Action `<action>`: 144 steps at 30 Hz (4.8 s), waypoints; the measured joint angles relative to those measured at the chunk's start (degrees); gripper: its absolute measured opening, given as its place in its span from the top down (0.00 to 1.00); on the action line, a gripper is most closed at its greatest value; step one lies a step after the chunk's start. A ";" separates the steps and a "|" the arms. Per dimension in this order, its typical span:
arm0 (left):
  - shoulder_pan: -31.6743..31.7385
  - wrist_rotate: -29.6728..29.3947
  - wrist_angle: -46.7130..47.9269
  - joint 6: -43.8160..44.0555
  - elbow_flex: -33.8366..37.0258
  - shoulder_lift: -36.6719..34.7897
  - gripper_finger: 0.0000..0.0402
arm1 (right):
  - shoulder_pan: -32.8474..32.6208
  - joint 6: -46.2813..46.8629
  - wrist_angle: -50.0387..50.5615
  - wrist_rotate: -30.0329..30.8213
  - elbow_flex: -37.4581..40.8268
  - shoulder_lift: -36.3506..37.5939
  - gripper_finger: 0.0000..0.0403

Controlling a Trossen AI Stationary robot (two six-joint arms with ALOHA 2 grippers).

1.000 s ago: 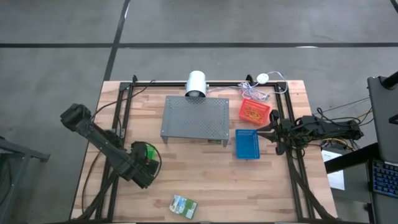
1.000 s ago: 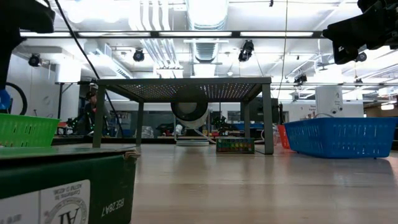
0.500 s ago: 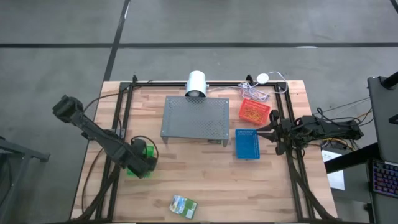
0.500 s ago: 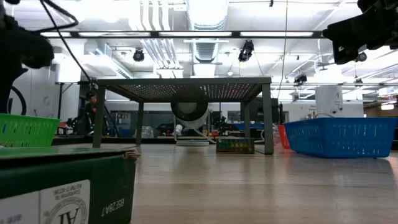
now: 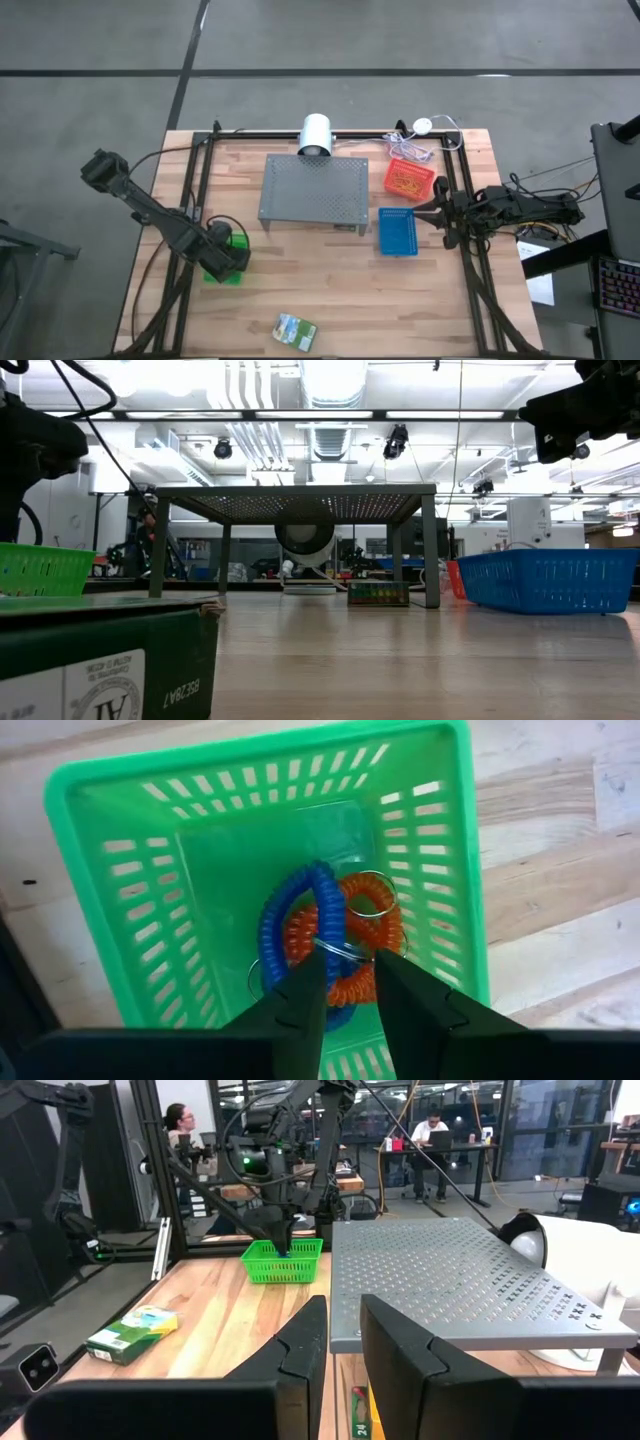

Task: Pick & Place Office Desk Supplies
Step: Put the blue spring keychain into the green bin, then put the bottom pack of yellow crayons into the blue bin

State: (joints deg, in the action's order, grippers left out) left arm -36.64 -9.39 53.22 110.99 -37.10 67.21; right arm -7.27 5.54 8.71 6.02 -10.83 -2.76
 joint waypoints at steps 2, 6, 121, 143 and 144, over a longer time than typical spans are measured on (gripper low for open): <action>0.00 0.00 -0.09 0.01 0.00 0.01 0.77 | 0.02 0.00 0.00 0.00 0.00 0.00 0.84; 0.00 0.00 -0.09 -0.18 0.00 0.01 0.77 | 0.00 0.00 0.00 0.00 0.00 0.00 0.84; -15.30 -5.97 -54.73 9.28 -12.00 34.96 0.77 | 0.02 -0.01 0.00 0.00 0.01 -0.02 0.84; -12.21 -4.63 -63.75 1.65 -7.61 34.96 0.77 | 0.01 0.00 0.00 0.00 0.00 -0.02 0.84; -12.10 -4.63 -63.84 1.64 -7.61 34.96 0.77 | 0.02 0.00 0.00 0.00 0.00 -0.02 0.84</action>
State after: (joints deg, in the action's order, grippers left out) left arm -48.75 -14.02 -10.62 112.63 -44.71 102.17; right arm -7.25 5.54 8.71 6.02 -10.83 -2.79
